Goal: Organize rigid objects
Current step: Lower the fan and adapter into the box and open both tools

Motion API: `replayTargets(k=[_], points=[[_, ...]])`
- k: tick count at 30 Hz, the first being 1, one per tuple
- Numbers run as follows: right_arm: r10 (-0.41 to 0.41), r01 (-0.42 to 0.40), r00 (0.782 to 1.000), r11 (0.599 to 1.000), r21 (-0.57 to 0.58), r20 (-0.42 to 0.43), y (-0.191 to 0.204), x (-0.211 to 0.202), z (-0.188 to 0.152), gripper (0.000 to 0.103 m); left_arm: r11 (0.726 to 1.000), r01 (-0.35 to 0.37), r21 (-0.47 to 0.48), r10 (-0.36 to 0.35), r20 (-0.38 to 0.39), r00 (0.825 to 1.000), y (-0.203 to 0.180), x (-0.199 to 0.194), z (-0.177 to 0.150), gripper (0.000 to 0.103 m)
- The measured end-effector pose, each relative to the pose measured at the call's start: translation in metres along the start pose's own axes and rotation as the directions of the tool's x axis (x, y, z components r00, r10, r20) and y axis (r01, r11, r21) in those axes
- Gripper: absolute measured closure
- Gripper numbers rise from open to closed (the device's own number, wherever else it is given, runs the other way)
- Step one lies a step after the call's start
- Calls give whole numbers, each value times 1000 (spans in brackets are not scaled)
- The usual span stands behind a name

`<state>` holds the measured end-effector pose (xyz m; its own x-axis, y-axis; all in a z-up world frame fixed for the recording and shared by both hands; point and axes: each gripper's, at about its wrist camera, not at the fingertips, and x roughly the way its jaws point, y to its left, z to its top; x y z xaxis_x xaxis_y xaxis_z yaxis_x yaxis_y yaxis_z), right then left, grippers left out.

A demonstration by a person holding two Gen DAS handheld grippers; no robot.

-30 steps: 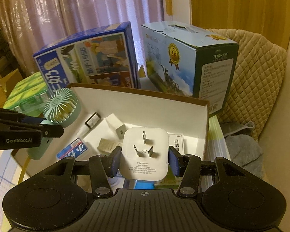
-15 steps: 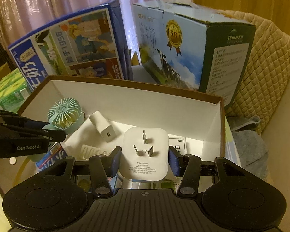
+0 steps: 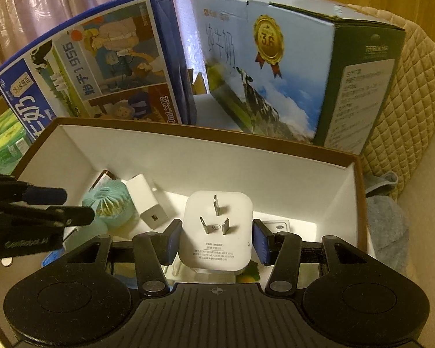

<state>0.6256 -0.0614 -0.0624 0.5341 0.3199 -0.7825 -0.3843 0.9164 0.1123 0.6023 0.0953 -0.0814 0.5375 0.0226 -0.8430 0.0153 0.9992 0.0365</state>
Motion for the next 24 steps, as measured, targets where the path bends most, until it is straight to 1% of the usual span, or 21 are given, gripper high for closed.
replayTargets(k=[2,4,9,14,16,17,22,24], points=[[3,-3,999,1000,6,35,1,-2,0,55,1000,-1,-2,1,-2,1000,0,-1,-2,60],[10,-11,999,1000,5,42,2,-5,1,54,1000,5,-4,-5,-2,1000,1,-5,-4,59],[21,-21,999,1000,11,27,0,-16,-4,50,1000,14,-19,-14,16,1000,-1,-16,-8,48],[26,-26,1000,999,21,16,0,-28,-11,46,999,22,-25,-21,31,999,-4,-28,-9,47],[24,-24,1000,999,22,10,1,-32,-14,43,999,22,-26,-21,36,999,-5,-32,-10,45],[25,-26,1000,999,21,7,2,-35,-16,42,999,21,-28,-20,40,999,-6,-35,-10,42],[30,-30,1000,999,15,4,7,-50,-22,37,999,29,-39,-27,69,997,-11,-52,-13,42],[35,-35,999,999,15,4,8,-58,-25,36,999,29,-43,-25,82,996,-13,-60,-14,39]])
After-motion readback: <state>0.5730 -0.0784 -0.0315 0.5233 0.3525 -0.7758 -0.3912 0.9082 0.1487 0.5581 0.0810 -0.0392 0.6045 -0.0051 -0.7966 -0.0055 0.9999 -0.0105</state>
